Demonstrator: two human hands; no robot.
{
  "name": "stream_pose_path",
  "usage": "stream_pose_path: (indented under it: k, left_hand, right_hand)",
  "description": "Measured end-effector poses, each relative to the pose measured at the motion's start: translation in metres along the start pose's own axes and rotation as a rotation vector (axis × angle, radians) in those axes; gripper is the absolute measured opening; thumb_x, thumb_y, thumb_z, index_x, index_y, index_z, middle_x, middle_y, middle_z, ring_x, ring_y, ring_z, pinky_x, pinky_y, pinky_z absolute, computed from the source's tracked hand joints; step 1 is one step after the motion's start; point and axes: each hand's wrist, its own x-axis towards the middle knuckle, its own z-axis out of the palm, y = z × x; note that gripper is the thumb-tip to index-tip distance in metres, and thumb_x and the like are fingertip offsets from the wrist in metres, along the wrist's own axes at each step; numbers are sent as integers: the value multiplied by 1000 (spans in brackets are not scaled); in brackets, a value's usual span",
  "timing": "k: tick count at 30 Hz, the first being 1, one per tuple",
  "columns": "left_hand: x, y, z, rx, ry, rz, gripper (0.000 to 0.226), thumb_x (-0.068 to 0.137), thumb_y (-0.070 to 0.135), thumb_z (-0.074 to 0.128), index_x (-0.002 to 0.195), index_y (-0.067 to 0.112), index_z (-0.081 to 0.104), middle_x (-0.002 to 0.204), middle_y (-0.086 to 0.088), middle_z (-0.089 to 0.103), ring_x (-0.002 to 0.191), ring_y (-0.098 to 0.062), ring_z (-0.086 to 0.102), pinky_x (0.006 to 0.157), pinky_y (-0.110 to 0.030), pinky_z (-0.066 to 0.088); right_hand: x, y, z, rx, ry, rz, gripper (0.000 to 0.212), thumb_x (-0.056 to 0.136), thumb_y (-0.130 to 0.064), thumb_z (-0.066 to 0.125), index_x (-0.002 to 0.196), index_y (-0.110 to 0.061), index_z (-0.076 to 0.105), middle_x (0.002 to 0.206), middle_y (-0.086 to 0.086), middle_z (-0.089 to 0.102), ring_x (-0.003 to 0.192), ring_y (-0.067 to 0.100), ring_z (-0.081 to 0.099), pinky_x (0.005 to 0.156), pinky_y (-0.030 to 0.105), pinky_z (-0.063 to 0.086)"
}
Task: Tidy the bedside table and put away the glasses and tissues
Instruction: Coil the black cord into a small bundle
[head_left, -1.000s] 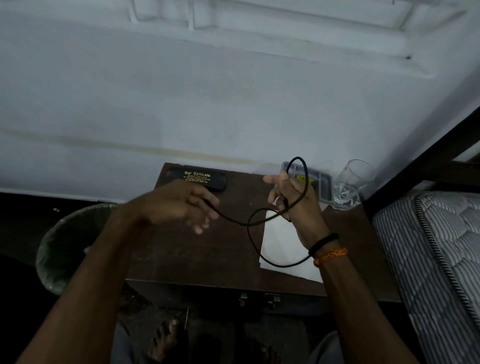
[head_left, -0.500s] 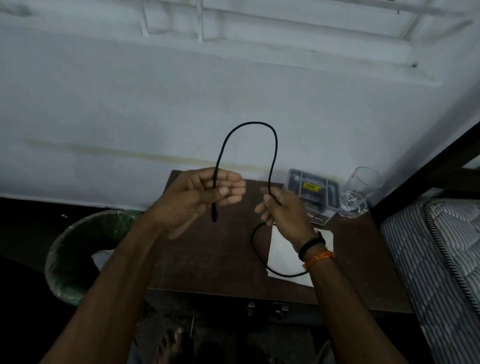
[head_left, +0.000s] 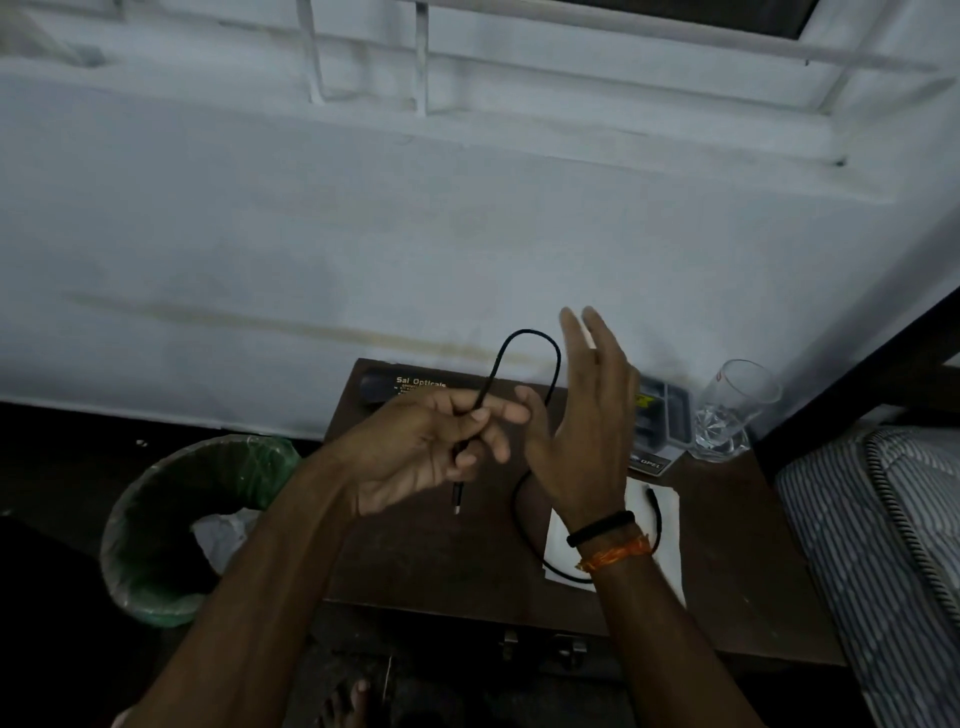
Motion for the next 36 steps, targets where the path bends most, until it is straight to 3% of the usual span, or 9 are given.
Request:
stream_pose_path:
  k: [3,6,12,15,17,19,22,27,36]
  left_hand:
    - [-2,3,-2,19,-6,-21,30,99,9,46,120,-4,63,80,-12,64,54,-8,44,52,-21,37]
    - [-5,5,-3,45,-37,-17,30,98,11,47,116,-5,64,78,-12,63,53,-7,44,52,-20,37]
    - [-8,6,5,61,-175,15,31,101,19,45,110,-2,65,81,-15,65,55,-8,45,51,-17,39]
    - [-6,4,12,57,-233,18,33,102,24,44,113,0,63,83,-17,66,57,-11,47,51,-17,41]
    - [-4,1,15,29,-235,38,33,102,26,43,118,2,60,83,-17,66,60,-14,51,54,-21,42]
    - [-2,-2,18,6,-206,78,32,103,21,42,124,3,57,83,-17,65,64,-17,53,58,-24,44]
    - [2,-4,18,-66,-169,163,41,97,-1,45,138,2,48,94,-17,63,76,-19,57,71,-26,49]
    - [2,-6,15,-194,-107,300,61,89,-20,42,146,1,36,132,-26,57,122,-32,59,107,-40,46]
    - [14,-8,4,-210,285,519,58,89,-18,49,144,-1,40,148,-9,49,138,-19,46,113,-39,38]
  right_hand:
    - [1,-4,-1,29,-98,-141,65,91,-2,56,148,-24,37,158,1,29,120,13,49,103,31,38]
    - [-1,-2,-1,142,-240,-156,72,84,11,50,147,-22,40,155,0,34,126,15,50,97,37,50]
    - [-2,-2,1,318,-362,-69,75,91,-13,63,153,-28,23,162,-10,13,84,-4,57,69,7,47]
    - [-2,-6,0,396,-366,-94,61,95,-20,58,150,-23,32,162,-6,16,81,1,59,73,10,48]
    - [-2,-5,0,452,-360,-76,44,94,-23,57,137,-15,49,153,0,34,99,4,61,84,22,52]
    - [-3,-4,2,501,-357,-10,25,94,-12,61,119,-14,59,127,-3,58,108,5,60,86,30,53]
    - [-7,-6,7,587,-402,164,23,94,-6,58,97,-29,60,83,-15,65,79,0,64,66,21,50]
    - [-9,-1,20,498,-480,217,15,93,-7,53,102,-11,64,100,6,66,98,25,61,81,47,53]
    - [-9,-7,18,399,-537,120,24,101,-16,45,87,-33,57,82,-6,58,73,15,60,66,36,51]
